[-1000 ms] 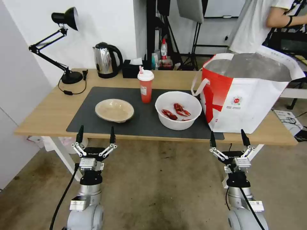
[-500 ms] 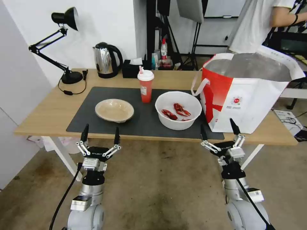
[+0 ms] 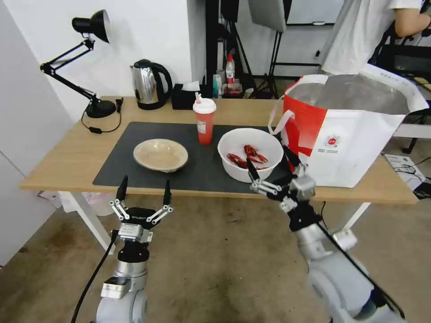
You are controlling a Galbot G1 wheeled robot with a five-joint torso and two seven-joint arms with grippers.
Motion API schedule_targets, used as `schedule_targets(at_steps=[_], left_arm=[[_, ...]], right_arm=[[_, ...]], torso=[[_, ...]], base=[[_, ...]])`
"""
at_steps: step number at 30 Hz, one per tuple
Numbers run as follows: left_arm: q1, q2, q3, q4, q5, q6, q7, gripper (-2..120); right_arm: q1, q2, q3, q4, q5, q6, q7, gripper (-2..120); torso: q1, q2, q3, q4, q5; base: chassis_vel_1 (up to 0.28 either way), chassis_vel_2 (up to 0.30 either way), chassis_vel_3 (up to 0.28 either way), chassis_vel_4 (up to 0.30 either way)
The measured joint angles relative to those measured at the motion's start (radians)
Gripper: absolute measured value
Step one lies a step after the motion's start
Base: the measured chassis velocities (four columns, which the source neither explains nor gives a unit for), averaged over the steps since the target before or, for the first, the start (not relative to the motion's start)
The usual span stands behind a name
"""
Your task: Pick up the trash from the table and place it into the takeout bag.
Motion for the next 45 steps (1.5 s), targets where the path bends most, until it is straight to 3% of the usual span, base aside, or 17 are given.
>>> schedule_targets(at_steps=[5,8,13,19,21,25,30,45], left_arm=[[0.003,0.000,0.003,0.002,0.012,-0.001,0.000,100],[0.001,-0.001,0.004,0.007,0.017,-0.002,-0.001,100],[-0.001,-0.001,0.005,0.012,0.019,-0.002,-0.003,100],[-0.001,-0.001,0.002,0.012,0.019,-0.003,-0.005,100],[-0.003,-0.001,0.000,0.014,0.019,-0.003,-0.006,100],[-0.005,-0.001,-0.003,0.020,0.017,-0.004,-0.008,100],[-0.005,-0.001,-0.005,0.024,0.015,-0.006,-0.009,100],[-0.010,-0.002,-0.007,0.044,0.013,-0.022,-0.012,100]], right_arm=[[0.087,-0.063,-0.027,0.001,0.095,-0.114,0.026,100],[0.194,-0.111,-0.061,0.002,0.194,-0.260,0.056,100],[0.327,-0.147,-0.100,-0.032,0.283,-0.398,0.063,100],[0.427,-0.145,-0.142,-0.060,0.331,-0.516,0.074,100],[0.486,-0.127,-0.172,-0.072,0.368,-0.626,0.099,100],[0.547,-0.103,-0.209,-0.094,0.390,-0.720,0.118,100],[0.588,-0.086,-0.241,-0.119,0.394,-0.785,0.119,100],[0.658,-0.052,-0.350,-0.228,0.316,-0.785,0.088,100]], torso=[[0.000,0.000,0.000,0.0000,-0.0001],[0.000,0.000,0.000,0.0000,-0.0001],[0.000,0.000,0.000,0.0000,-0.0003],[0.000,0.000,0.000,0.0000,-0.0003],[0.000,0.000,0.000,0.0000,-0.0003],[0.000,0.000,0.000,0.0001,-0.0003],[0.000,0.000,0.000,-0.0001,-0.0004],[0.000,0.000,0.000,0.0000,-0.0003]], base=[[0.000,0.000,0.000,0.000],[0.000,0.000,0.000,0.000],[0.000,0.000,0.000,0.000],[0.000,0.000,0.000,0.000],[0.000,0.000,0.000,0.000],[0.000,0.000,0.000,0.000],[0.000,0.000,0.000,0.000],[0.000,0.000,0.000,0.000]])
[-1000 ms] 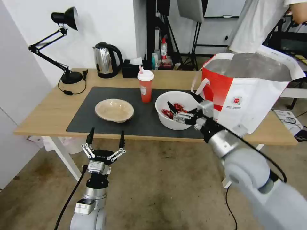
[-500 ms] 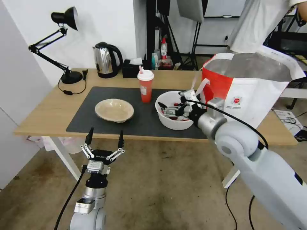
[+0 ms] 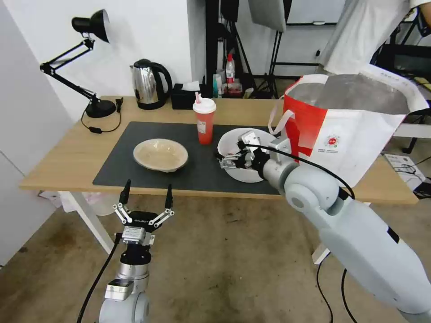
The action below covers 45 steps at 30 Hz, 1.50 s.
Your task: Pick up the trash from the table and place it into the takeout bag.
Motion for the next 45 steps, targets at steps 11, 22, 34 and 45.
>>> schedule_targets(at_steps=[11,22,34,45], left_arm=[[-0.001,0.000,-0.008,0.003,-0.012,-0.010,-0.001,100],[0.006,0.000,-0.012,0.009,-0.015,-0.024,-0.001,100],[0.008,0.000,-0.012,0.007,-0.016,-0.028,-0.001,100],[0.010,0.000,-0.013,0.002,-0.015,-0.030,-0.001,100]], right_arm=[[0.019,0.035,-0.044,-0.083,-0.057,0.006,-0.019,100],[0.021,0.053,-0.055,-0.115,-0.078,0.009,-0.020,100],[0.017,0.047,-0.058,-0.132,-0.095,0.012,-0.020,93],[0.000,0.041,-0.053,-0.144,-0.116,0.012,-0.017,54]], torso=[[0.000,0.000,0.000,0.0000,0.0000],[0.000,0.000,0.000,0.0000,0.0001],[0.000,0.000,0.000,0.0000,0.0000],[0.000,0.000,0.000,0.0000,0.0001]], base=[[0.000,0.000,0.000,0.000],[0.000,0.000,0.000,0.000],[0.000,0.000,0.000,0.000],[0.000,0.000,0.000,0.000]])
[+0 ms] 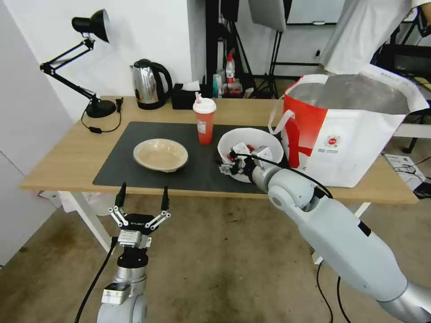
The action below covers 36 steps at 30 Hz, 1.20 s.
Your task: Pick up the trash from the table and place it into the takeout bag.
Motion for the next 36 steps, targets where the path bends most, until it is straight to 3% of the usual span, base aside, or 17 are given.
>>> schedule_targets(at_steps=[2,6,16,36], left_arm=[[0.000,0.000,0.000,0.000,0.000,0.000,0.000,100],[-0.002,0.000,0.000,0.000,0.000,0.000,0.000,100],[-0.006,0.000,-0.001,0.003,0.000,0.000,0.000,100],[-0.008,0.000,-0.001,0.006,0.001,0.000,0.000,100]], right_arm=[[-0.002,-0.001,0.001,-0.001,-0.001,0.000,0.000,52],[-0.011,-0.005,0.002,-0.006,-0.014,0.004,-0.002,33],[-0.013,-0.004,0.002,-0.010,-0.022,0.009,-0.005,0],[-0.013,-0.007,-0.001,-0.013,-0.029,0.026,-0.018,0]], torso=[[0.000,0.000,0.000,0.0000,0.0000],[0.000,0.000,0.000,0.0001,-0.0001],[0.000,0.000,0.000,-0.0002,-0.0002],[0.000,0.000,0.000,0.0000,0.0000]], base=[[0.000,0.000,0.000,0.000],[0.000,0.000,0.000,0.000],[0.000,0.000,0.000,0.000],[0.000,0.000,0.000,0.000]])
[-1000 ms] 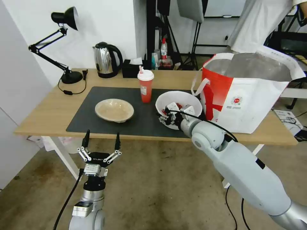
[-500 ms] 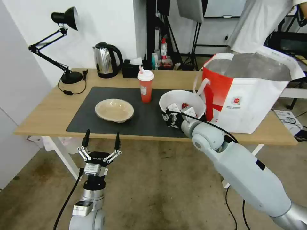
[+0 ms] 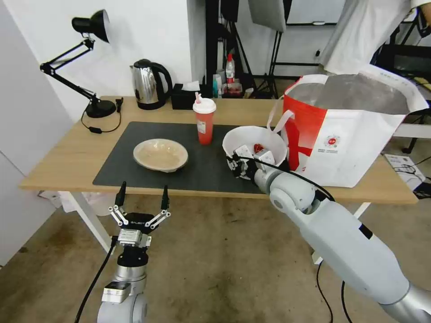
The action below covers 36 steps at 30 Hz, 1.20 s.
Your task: Pick up the trash from the table and place it into the takeout bag.
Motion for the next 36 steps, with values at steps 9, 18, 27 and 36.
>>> schedule_targets(at_steps=[9,18,27,36], left_arm=[[-0.006,0.000,0.000,0.002,0.000,0.000,-0.001,100],[-0.007,0.000,0.000,0.003,0.000,0.000,-0.001,100],[-0.008,0.000,0.004,0.005,0.001,0.000,-0.001,100],[-0.007,-0.001,0.006,0.006,0.004,0.000,-0.001,100]], right_arm=[[0.028,-0.012,-0.010,0.056,-0.020,0.010,-0.026,0],[0.029,-0.028,-0.011,0.125,-0.021,0.010,-0.029,0],[0.044,-0.053,-0.008,0.195,-0.020,0.012,-0.042,0],[0.118,-0.079,-0.013,0.248,-0.011,0.021,-0.066,0]], torso=[[0.000,0.000,0.000,0.0001,0.0000],[0.000,0.000,0.000,0.0000,0.0000],[0.000,0.000,0.000,0.0000,0.0000],[0.000,0.000,0.000,0.0000,0.0000]], base=[[0.000,0.000,0.000,0.000],[0.000,0.000,0.000,0.000],[0.000,0.000,0.000,0.000],[0.000,0.000,0.000,0.000]])
